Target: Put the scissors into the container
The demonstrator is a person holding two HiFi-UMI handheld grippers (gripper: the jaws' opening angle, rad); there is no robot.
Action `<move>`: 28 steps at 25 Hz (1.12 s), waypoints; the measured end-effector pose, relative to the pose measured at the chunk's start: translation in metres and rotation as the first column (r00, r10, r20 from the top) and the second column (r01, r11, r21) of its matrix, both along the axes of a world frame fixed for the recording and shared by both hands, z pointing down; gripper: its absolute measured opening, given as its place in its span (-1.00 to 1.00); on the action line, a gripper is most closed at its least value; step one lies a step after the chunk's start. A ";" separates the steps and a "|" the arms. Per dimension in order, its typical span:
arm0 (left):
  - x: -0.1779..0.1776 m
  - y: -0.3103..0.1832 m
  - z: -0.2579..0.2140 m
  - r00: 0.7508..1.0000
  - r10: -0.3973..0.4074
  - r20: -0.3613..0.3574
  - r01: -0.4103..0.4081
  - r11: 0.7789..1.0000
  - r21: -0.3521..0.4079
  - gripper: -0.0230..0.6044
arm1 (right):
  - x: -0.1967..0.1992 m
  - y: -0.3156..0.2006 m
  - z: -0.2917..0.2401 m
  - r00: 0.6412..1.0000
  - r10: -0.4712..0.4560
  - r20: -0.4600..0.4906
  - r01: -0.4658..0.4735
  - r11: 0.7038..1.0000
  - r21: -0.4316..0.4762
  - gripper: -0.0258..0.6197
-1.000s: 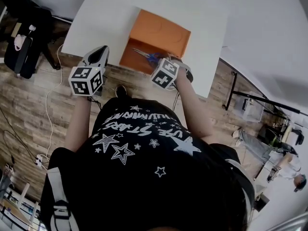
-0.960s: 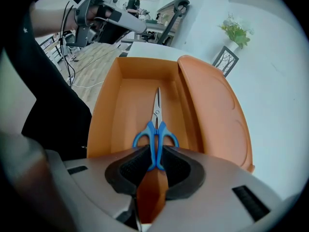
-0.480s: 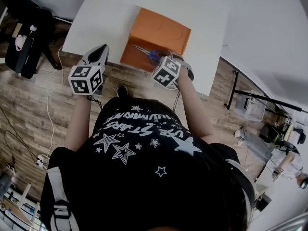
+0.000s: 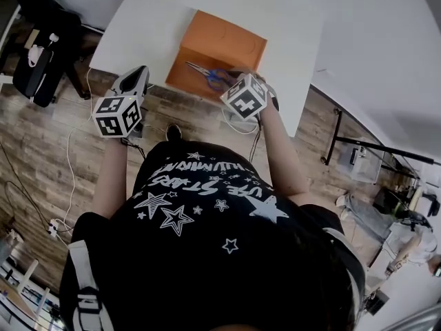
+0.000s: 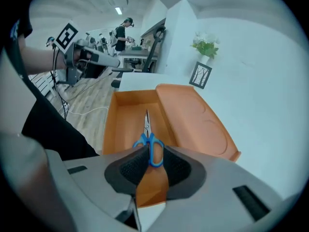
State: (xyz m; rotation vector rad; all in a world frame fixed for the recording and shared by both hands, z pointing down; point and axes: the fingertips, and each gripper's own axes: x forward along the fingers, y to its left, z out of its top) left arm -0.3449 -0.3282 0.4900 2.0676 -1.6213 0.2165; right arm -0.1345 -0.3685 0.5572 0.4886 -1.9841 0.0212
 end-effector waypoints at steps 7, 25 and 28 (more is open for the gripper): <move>0.031 0.016 -0.017 1.000 -0.025 0.014 0.024 0.999 0.034 -0.87 | 0.025 0.000 -0.030 0.990 0.062 0.129 -0.064 0.998 0.006 -0.61; 0.105 0.073 -0.032 0.996 -0.077 0.043 0.075 0.996 0.045 -0.87 | 0.103 0.007 -0.093 0.838 0.223 0.497 -0.275 0.961 0.032 -0.75; 0.116 0.088 -0.031 0.996 -0.075 0.045 0.073 0.996 0.046 -0.87 | 0.110 0.023 -0.091 0.840 0.214 0.500 -0.265 0.964 0.034 -0.75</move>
